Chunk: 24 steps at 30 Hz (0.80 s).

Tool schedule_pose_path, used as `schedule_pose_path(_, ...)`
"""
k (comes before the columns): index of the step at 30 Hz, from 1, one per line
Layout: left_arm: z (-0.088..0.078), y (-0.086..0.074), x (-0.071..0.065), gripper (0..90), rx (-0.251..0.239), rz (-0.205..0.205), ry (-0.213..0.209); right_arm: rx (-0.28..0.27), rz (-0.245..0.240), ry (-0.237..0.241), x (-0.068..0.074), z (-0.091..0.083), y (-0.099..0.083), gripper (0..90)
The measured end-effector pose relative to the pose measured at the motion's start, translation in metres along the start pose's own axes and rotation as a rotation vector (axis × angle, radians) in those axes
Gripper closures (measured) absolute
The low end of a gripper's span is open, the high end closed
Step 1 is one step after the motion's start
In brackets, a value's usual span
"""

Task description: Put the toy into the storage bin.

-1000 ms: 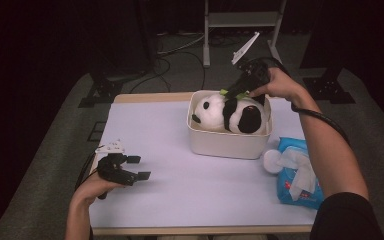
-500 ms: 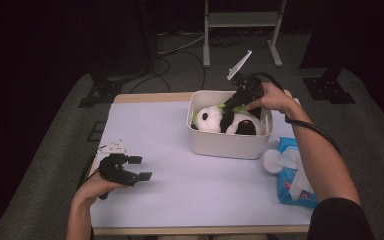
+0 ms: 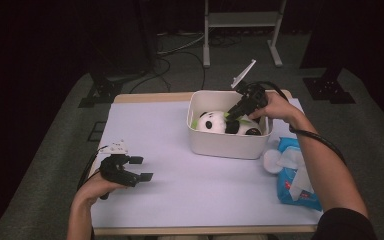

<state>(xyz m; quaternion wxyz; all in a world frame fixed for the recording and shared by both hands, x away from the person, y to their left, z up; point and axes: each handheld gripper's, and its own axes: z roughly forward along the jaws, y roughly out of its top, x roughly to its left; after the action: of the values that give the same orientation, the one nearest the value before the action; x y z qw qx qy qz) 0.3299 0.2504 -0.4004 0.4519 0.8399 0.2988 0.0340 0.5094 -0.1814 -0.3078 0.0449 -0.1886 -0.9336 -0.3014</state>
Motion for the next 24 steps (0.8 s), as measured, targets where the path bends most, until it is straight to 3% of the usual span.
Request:
schedule_pose_path(6, 0.002, 0.002, -0.002, 16.0, 0.003, 0.006, -0.003, -0.055, 0.006, 0.009, 0.007, -0.016, -0.009, 60.2)
schedule_pose_path(11, 0.003, 0.003, -0.003, 16.0, 0.006, 0.016, -0.004, -0.063, 0.002, 0.008, 0.014, -0.024, -0.013, 58.5)
schedule_pose_path(24, 0.001, 0.004, -0.005, 16.0, 0.007, 0.023, 0.003, -0.152, 0.011, -0.027, 0.035, -0.054, -0.036, 53.0)
